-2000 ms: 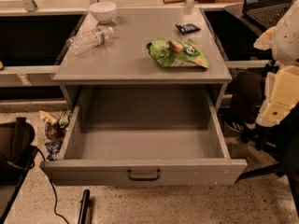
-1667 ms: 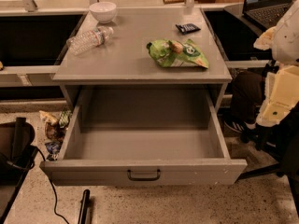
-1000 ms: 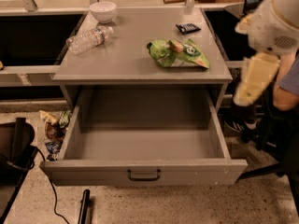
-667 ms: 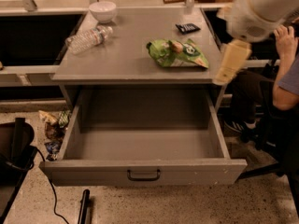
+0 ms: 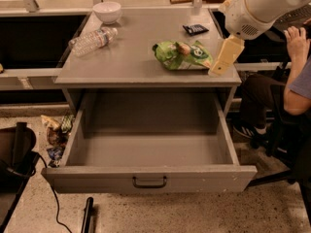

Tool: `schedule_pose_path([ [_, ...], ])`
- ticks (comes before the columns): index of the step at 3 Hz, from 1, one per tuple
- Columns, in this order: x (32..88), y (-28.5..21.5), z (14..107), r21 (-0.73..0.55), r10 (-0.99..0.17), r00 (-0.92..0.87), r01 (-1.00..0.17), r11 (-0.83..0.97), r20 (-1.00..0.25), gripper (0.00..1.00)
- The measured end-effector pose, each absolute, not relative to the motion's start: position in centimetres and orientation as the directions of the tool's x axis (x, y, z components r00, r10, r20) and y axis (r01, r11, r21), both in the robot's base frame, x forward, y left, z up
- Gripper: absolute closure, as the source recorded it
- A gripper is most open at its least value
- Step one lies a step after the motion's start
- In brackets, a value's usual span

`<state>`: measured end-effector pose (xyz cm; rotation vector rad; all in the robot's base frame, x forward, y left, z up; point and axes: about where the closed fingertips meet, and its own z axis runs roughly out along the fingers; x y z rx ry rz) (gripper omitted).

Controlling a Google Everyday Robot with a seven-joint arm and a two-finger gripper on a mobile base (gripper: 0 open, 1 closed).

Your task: Place green rice chip bag into top drawer

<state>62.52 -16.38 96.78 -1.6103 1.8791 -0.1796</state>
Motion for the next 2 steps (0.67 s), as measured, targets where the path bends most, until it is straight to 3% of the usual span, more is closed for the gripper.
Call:
schedule_pose_path([
  [2, 68.1, -12.5, 92.3, -0.512, -0.924, 0.002, -0.833, 0.210, -0.383, 0.00],
])
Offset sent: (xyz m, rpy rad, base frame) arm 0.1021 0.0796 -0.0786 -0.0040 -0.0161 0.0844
